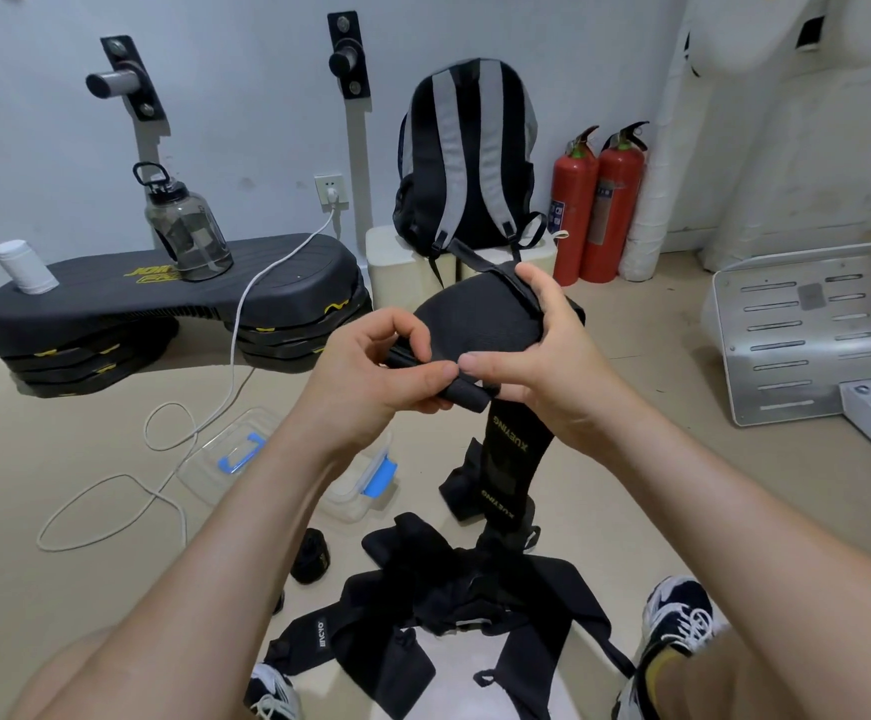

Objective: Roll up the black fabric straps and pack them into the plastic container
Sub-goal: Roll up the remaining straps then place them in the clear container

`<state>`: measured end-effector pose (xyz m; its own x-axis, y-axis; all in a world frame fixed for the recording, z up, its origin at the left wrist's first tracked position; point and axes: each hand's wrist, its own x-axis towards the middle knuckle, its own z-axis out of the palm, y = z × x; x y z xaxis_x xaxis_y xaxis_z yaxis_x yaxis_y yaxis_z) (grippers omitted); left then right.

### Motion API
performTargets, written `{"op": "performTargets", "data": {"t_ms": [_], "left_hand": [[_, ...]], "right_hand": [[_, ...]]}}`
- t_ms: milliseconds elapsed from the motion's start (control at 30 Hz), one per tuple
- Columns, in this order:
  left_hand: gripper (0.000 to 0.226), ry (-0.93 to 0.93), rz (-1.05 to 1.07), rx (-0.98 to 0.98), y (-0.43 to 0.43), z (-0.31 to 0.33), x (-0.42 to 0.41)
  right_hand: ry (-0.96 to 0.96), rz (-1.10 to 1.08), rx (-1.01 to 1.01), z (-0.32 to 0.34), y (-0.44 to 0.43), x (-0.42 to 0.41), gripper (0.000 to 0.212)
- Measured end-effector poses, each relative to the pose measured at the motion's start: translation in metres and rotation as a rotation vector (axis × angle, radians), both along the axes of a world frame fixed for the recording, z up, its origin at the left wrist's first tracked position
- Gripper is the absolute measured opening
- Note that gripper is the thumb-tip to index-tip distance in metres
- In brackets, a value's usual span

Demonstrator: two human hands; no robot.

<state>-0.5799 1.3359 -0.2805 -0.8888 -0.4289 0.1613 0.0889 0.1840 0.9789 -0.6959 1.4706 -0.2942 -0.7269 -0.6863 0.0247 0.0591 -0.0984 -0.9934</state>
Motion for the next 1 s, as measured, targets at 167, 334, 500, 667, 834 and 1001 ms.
{"op": "performTargets", "data": {"t_ms": [167, 334, 500, 667, 834, 1001], "left_hand": [[0.023, 0.01, -0.065, 0.085, 0.0, -0.001, -0.004], [0.018, 0.076, -0.078, 0.118, -0.003, -0.001, -0.006], [0.021, 0.135, -0.09, 0.252, 0.001, 0.002, -0.009], [0.019, 0.081, -0.126, 0.358, 0.008, 0.0, -0.011], [0.018, -0.082, -0.112, 0.168, 0.005, -0.007, -0.009], [0.022, -0.09, 0.018, 0.13, 0.006, -0.011, -0.007]], "right_hand": [[-0.133, 0.007, -0.08, 0.0, 0.002, -0.002, 0.101], [-0.325, 0.081, -0.125, -0.005, 0.001, 0.004, 0.088], [-0.535, -0.026, -0.076, -0.011, -0.007, 0.005, 0.043], [-0.607, -0.085, 0.036, -0.016, -0.01, -0.002, 0.023], [-0.424, -0.048, 0.085, -0.014, -0.006, -0.01, 0.024], [-0.427, 0.168, -0.007, -0.006, -0.001, -0.005, 0.047]]}}
